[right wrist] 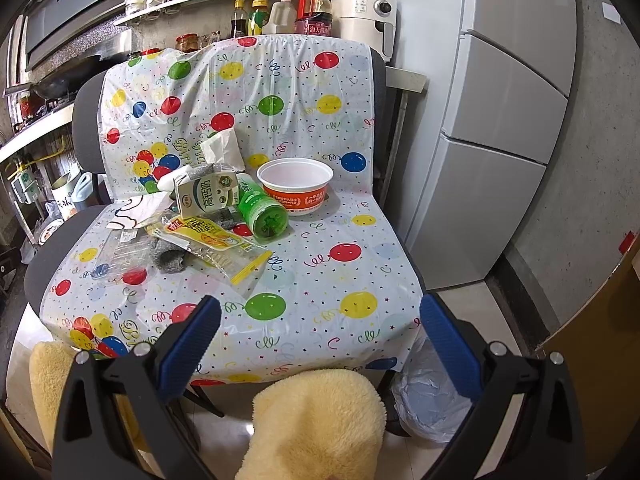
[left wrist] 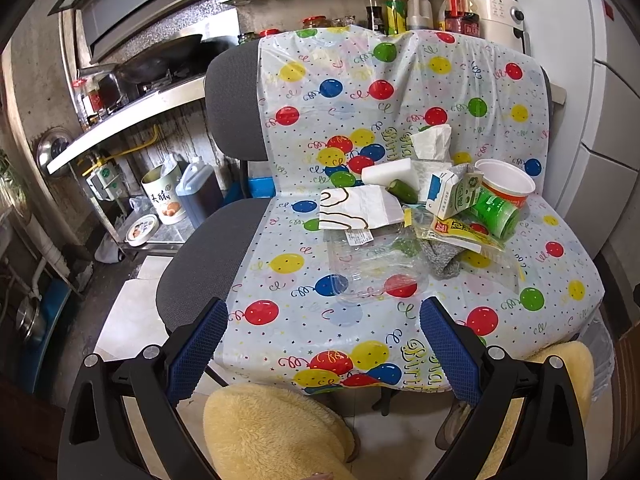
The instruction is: Collect trash
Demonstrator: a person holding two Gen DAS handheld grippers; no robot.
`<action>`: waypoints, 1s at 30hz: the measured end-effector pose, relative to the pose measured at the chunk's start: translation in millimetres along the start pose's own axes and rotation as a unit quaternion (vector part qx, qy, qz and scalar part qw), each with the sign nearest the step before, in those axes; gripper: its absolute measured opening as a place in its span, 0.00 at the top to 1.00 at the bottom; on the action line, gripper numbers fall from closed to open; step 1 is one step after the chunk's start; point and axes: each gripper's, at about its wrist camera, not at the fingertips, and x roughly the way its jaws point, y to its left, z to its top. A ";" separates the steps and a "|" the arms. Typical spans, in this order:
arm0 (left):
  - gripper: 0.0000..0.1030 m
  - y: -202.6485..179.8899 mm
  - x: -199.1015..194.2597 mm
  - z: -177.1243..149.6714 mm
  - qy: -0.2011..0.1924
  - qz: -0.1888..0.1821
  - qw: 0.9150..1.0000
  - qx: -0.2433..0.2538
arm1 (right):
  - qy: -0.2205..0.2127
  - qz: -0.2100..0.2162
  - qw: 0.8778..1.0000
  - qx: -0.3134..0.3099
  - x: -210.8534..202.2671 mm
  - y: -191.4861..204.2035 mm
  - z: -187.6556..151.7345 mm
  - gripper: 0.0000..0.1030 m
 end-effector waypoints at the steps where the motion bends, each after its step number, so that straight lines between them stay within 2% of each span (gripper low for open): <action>1: 0.07 -0.5 0.1 0.1 0.000 0.000 1.000 0.000 | 0.000 0.000 1.000 0.000 0.5 0.5 0.4 0.06; 30: 0.07 1.0 -0.2 -0.1 0.000 -0.001 1.000 -0.002 | 0.003 -0.003 1.000 0.005 3.2 2.6 -2.3 0.06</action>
